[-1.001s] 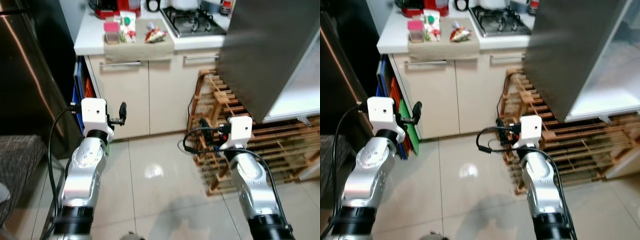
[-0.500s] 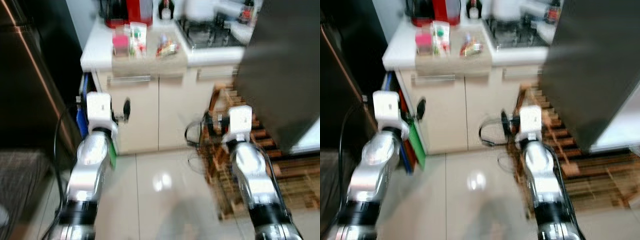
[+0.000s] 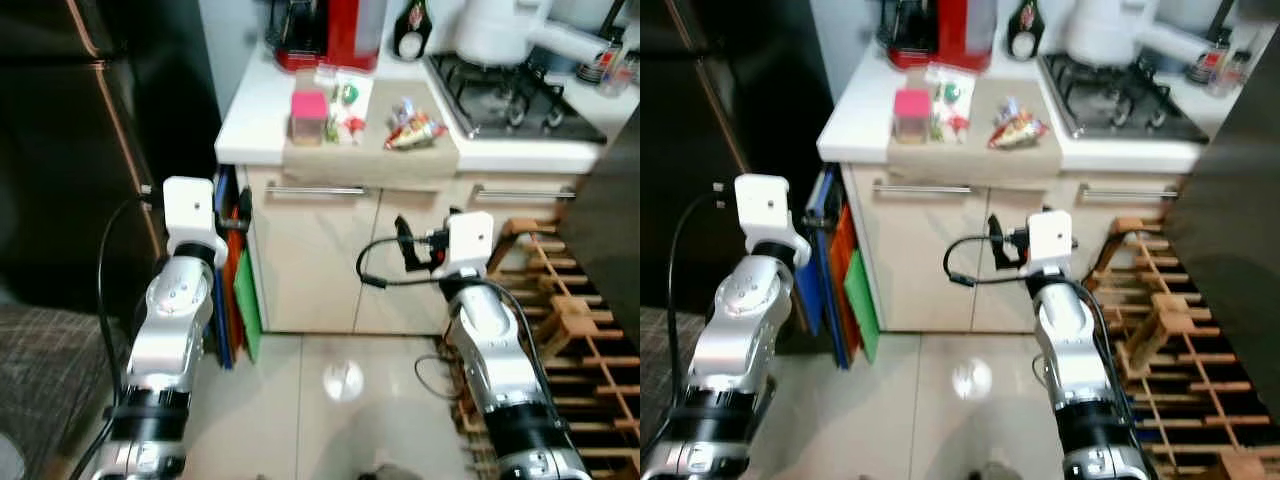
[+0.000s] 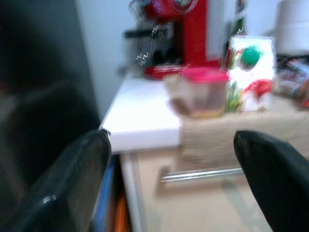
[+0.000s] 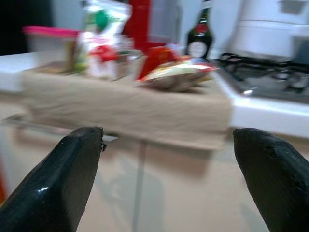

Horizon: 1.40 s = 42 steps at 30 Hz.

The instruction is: Restocking fridge

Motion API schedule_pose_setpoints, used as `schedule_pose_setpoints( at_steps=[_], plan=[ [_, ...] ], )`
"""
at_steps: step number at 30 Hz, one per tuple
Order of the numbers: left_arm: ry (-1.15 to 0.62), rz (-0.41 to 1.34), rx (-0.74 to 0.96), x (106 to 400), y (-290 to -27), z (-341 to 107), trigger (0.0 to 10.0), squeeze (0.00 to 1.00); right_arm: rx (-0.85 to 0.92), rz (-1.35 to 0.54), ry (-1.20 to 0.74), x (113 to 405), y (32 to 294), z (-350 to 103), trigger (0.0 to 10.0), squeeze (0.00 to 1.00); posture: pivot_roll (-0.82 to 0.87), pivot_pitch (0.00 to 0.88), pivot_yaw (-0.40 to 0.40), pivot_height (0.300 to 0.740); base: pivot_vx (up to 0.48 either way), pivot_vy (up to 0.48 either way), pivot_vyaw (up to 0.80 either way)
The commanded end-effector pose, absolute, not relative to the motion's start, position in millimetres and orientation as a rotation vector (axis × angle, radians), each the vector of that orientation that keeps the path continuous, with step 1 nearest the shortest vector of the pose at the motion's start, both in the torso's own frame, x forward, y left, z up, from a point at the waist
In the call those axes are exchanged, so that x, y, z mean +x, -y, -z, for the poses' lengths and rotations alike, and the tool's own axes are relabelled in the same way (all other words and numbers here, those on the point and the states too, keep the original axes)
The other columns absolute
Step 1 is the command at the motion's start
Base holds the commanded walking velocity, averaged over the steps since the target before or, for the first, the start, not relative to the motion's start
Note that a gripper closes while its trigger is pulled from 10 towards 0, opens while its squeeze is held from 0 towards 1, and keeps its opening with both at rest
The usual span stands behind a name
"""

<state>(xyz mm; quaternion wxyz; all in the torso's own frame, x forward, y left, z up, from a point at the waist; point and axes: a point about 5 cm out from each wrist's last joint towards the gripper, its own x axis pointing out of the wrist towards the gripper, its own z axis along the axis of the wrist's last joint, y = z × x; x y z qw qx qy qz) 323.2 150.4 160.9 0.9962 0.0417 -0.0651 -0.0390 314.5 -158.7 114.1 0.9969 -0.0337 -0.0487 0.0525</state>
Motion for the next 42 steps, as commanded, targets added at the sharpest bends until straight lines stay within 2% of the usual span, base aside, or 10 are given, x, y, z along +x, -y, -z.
schedule_pose_setpoints(
  at_steps=[1, 10, 12, 19, 22, 25, 28, 32, 34, 42],
  plan=[
    [0.164, 0.082, 0.110, 325, -153, -169, 10.0, 0.00, -0.053, -0.101, 0.170, 317, 155, -130, 10.0, 0.00, 0.00, 0.000, 0.014, 0.740, 0.465, 0.000, 0.00],
    [0.255, 0.156, 0.147, 322, -140, -185, 10.0, 0.00, -0.068, -0.067, 0.318, 324, 159, -173, 10.0, 0.00, 0.00, 0.000, 0.016, 0.740, 0.462, 0.000, 0.00],
    [0.299, 0.190, 0.136, 321, -133, -194, 10.0, 0.00, -0.073, -0.013, 0.385, 338, 177, -205, 10.0, 0.00, 0.00, 0.000, 0.018, 0.740, 0.461, 0.000, 0.00],
    [0.386, 0.221, 0.128, 318, -127, -214, 10.0, 0.00, -0.090, 0.012, 0.473, 351, 192, -257, 10.0, 0.00, 0.00, 0.000, 0.013, 0.740, 0.461, 0.000, 0.00],
    [0.396, 0.226, 0.130, 318, -126, -217, 10.0, 0.00, -0.093, 0.015, 0.478, 352, 193, -262, 10.0, 0.00, 0.00, 0.000, 0.013, 0.740, 0.461, 0.000, 0.00],
    [0.421, 0.250, 0.112, 317, -121, -224, 10.0, 0.00, -0.090, 0.036, 0.382, 365, 199, -269, 10.0, 0.00, 0.01, 0.000, 0.009, 0.740, 0.463, 0.000, 0.00],
    [0.416, 0.282, -0.013, 317, -114, -236, 10.0, 0.00, -0.089, 0.046, 0.096, 382, 209, -254, 10.0, 0.00, 0.01, 0.000, 0.001, 0.740, 0.000, 0.000, 0.00],
    [0.430, 0.317, -0.029, 316, -111, -241, 10.0, 0.00, -0.135, 0.068, 0.010, 383, 216, -244, 10.0, 0.00, 0.01, 0.000, -0.001, 0.740, 0.000, 0.000, 0.00],
    [0.434, 0.326, -0.035, 316, -111, -242, 10.0, 0.00, -0.092, 0.143, -0.075, 384, 231, -224, 10.0, 0.00, 0.00, 0.000, 0.004, 0.740, 0.000, 0.000, 0.00],
    [0.413, 0.334, -0.060, 316, -112, -240, 10.0, 0.00, -0.035, 0.159, -0.204, 384, 237, -199, 10.0, 0.00, 0.00, 0.000, 0.005, 0.740, 0.000, 0.000, 0.00]
  ],
)
